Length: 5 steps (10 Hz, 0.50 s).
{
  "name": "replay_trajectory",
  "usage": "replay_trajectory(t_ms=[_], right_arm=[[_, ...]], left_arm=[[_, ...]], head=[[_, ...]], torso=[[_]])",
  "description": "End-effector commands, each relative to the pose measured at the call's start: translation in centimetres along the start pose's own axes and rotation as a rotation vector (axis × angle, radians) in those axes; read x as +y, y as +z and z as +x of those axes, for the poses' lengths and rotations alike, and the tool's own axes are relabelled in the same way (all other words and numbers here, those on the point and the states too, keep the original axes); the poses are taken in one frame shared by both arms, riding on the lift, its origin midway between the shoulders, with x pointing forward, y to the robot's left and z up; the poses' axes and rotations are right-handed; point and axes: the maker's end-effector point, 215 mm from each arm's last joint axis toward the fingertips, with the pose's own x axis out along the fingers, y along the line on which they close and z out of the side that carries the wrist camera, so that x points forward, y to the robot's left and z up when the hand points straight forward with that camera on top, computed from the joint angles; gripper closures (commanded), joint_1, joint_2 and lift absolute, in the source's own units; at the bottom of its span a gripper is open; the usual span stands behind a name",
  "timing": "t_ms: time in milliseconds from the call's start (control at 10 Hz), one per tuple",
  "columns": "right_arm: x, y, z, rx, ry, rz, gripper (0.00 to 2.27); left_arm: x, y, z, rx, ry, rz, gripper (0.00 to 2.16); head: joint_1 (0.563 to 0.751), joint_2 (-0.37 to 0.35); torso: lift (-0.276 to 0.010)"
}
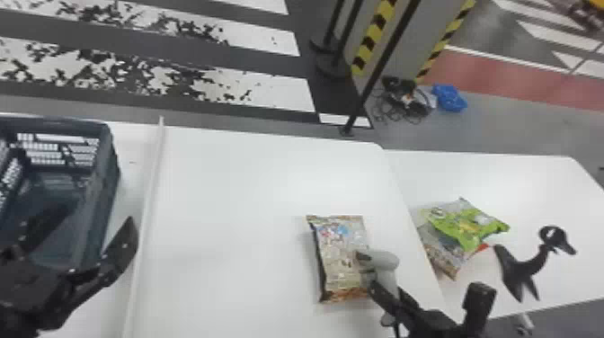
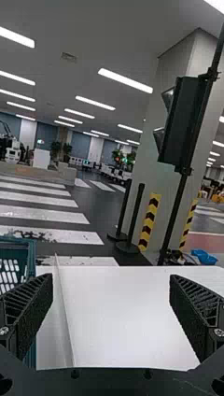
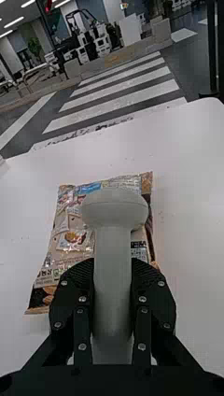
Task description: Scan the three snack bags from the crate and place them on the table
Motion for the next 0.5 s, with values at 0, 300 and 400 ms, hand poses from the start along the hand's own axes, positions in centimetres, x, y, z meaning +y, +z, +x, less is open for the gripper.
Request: replay_trajectory(t_ms=[0, 300, 400], right_arm=[[-0.2, -0.8, 0.4, 0.015, -0.001, 0.013, 2.1], [0.0, -1.9, 0.8, 0.033, 0.001, 0.021, 2.1], [-0.1, -1.4, 0.5, 0.019, 0.005, 0.035, 2.1]], left_arm=[[0.1, -0.1, -0.2, 0.001, 0.002, 0.0, 0.07], [0.0, 0.0, -0.3, -0.003, 0.002, 0.002, 0.07], [0.0, 0.0, -0.3, -0.003, 0.002, 0.002, 0.07]], head=[[0.695, -0.35], [0.695, -0.35], [0.695, -0.35]], torso=[[-0.036], [-0.036], [-0.036]])
